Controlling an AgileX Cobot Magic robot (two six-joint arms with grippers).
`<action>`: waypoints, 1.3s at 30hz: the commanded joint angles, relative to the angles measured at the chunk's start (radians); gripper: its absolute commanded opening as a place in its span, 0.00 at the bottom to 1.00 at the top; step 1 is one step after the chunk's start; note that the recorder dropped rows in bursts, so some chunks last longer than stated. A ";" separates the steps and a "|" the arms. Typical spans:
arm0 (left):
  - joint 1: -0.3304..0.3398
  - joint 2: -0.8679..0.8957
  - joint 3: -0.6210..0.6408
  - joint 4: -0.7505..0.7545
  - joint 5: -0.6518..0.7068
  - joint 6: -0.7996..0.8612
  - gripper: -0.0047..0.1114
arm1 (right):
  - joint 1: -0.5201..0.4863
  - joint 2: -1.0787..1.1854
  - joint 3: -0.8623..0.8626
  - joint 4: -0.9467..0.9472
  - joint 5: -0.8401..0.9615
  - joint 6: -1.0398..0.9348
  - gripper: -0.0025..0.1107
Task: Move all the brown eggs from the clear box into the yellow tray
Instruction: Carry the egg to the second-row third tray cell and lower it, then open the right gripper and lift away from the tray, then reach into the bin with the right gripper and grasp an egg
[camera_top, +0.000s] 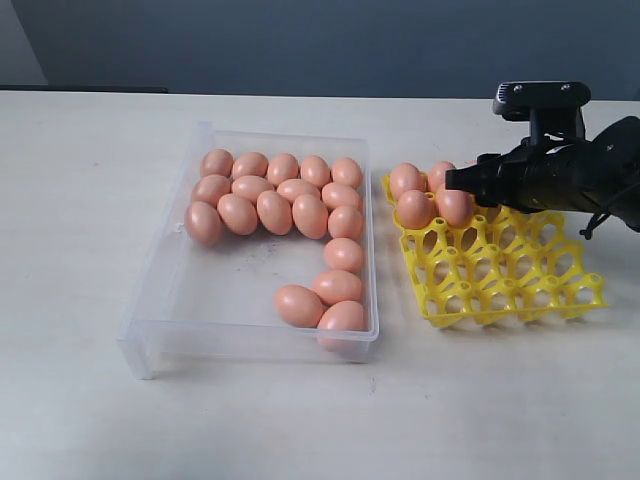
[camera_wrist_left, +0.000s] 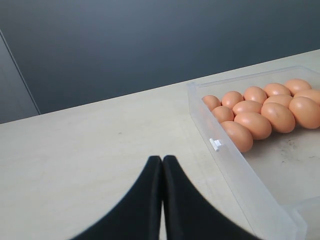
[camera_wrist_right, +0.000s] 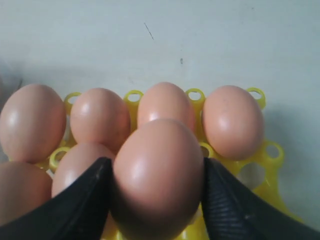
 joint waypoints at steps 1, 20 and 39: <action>0.000 0.000 -0.001 0.000 -0.015 -0.003 0.04 | -0.007 0.000 0.002 -0.001 -0.021 -0.005 0.28; 0.000 0.000 -0.001 0.000 -0.015 -0.003 0.04 | -0.007 0.000 0.000 -0.001 -0.015 -0.005 0.50; 0.000 0.000 -0.001 0.000 -0.015 -0.003 0.04 | 0.331 0.103 -0.474 -0.108 0.902 -0.120 0.49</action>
